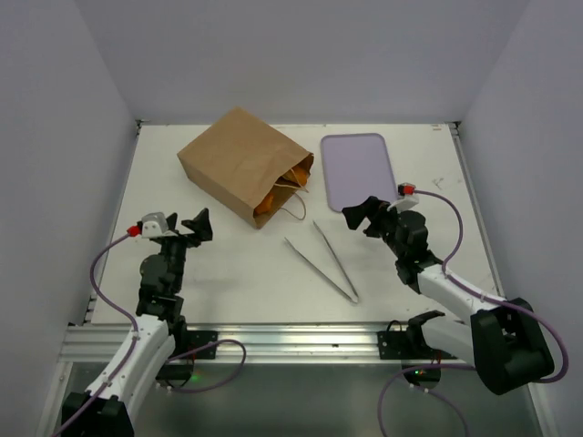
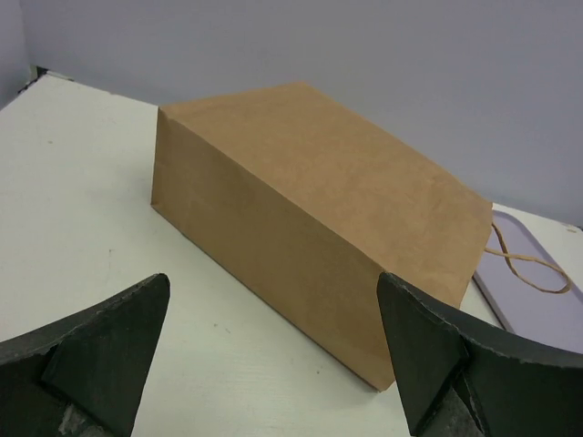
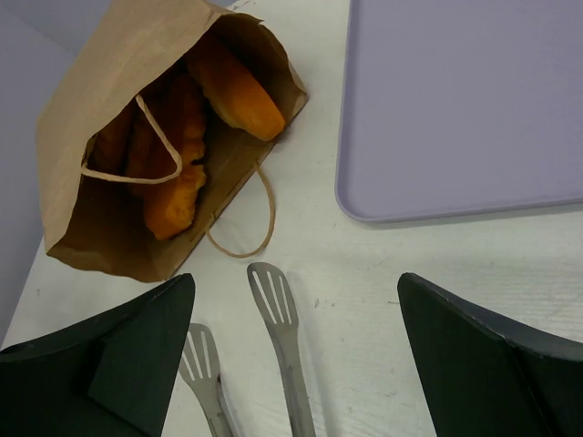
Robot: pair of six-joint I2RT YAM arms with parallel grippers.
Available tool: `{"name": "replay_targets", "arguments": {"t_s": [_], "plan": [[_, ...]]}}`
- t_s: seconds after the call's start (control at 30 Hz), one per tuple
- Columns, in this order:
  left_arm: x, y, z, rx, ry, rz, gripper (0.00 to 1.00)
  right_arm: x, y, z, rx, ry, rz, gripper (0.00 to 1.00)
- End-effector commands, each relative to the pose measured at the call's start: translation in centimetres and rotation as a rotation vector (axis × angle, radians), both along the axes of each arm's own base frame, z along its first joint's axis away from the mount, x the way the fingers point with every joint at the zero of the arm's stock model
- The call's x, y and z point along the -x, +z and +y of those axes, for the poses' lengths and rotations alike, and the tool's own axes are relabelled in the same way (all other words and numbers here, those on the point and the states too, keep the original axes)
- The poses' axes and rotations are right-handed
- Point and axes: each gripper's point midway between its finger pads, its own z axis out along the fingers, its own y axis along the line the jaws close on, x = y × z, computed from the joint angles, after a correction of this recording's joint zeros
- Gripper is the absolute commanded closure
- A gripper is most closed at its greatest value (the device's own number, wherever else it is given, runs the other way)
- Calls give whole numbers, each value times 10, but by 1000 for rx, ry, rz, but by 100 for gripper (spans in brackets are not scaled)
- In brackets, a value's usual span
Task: Take the fake bread out of the paper bag
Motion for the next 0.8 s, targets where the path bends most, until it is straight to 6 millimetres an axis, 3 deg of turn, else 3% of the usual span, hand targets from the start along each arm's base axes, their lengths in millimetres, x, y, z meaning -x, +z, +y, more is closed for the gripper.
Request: {"name": "replay_targets", "arguments": {"t_s": [0.0,0.17,0.3,0.4,0.63,0.77], "plan": [[1,-2,-3,16,-16,-9,0,-3,13,4,-22,8,-42,1],[1,-5,11,90,72,11,0,-2,15,2,-17,5,-49,1],[4,-22,30,147,186,69,0,-1,16,3,-10,13,-57,1],[5,-12,14,78,83,24,0,3,22,8,-2,57,-86,1],[4,-20,13,65,81,81,0,24,45,29,-5,189,-185,1],[-3,-22,11,68,79,158,0,38,45,33,50,205,-135,1]]}}
